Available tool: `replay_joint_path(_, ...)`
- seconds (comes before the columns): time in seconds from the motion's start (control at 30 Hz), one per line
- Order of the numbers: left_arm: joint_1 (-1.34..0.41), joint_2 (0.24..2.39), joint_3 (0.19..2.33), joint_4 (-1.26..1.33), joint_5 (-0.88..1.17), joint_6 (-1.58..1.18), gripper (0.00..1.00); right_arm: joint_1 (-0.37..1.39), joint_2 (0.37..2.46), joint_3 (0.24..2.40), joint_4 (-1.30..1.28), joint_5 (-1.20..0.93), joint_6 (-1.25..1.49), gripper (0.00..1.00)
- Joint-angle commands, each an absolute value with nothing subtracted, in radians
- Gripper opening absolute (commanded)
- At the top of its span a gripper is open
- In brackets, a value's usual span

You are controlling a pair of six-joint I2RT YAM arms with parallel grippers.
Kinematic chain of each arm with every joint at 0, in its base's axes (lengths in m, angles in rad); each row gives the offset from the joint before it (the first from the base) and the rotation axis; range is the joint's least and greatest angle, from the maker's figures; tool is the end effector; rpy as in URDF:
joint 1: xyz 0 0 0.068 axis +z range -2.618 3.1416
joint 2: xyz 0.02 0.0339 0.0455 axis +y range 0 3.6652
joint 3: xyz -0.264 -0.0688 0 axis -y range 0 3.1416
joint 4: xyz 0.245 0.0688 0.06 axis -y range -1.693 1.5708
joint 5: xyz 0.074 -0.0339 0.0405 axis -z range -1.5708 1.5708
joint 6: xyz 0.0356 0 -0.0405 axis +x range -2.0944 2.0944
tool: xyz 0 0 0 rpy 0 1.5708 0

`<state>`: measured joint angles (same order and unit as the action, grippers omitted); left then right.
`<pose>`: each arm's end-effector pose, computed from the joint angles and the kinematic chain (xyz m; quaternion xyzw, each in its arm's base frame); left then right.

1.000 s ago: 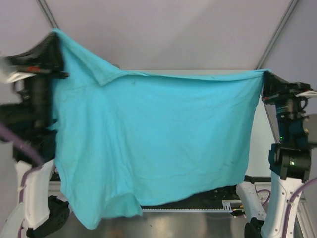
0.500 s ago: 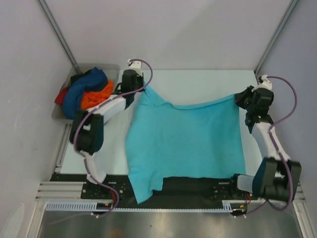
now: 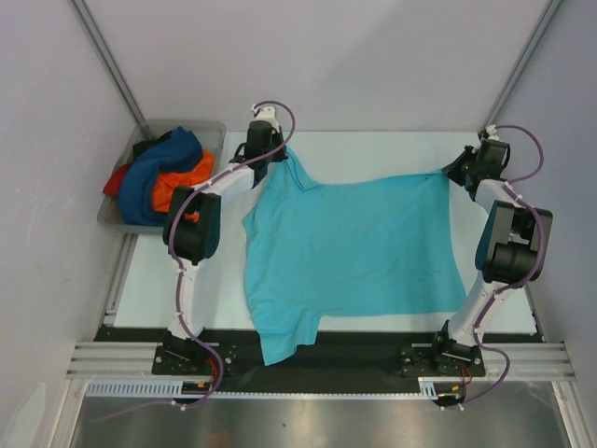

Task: Fold and stack the t-shirts
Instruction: Flatten the tshirt out

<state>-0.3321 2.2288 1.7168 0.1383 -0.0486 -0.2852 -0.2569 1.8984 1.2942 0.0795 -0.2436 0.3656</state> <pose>0.4982 -0.1700 0.2147 0.0057 0.8260 -0.1520 0.5428 0.4225 -0.1021 0.2193 0.2056 0.8372 0.1320 0.4894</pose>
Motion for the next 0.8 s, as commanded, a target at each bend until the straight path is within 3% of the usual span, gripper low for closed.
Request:
replay_joint_path(0.0, -0.327, 2.189, 1.762, 0.077, -0.043, -0.356, 0.0, -0.268, 1.924, 1.385, -0.044, -0.305, 0.383, 0.0)
replay_joint_path(0.4, -0.337, 2.166, 1.833, -0.058, 0.058, -0.423, 0.0, -0.363, 1.957, 1.5, -0.325, -0.17, 0.414, 0.0)
replay_joint_path(0.77, -0.342, 2.036, 1.946, -0.133, 0.003, -0.416, 0.0, -0.374, 1.754, 1.554, -0.377, -0.179, 0.396, 0.0)
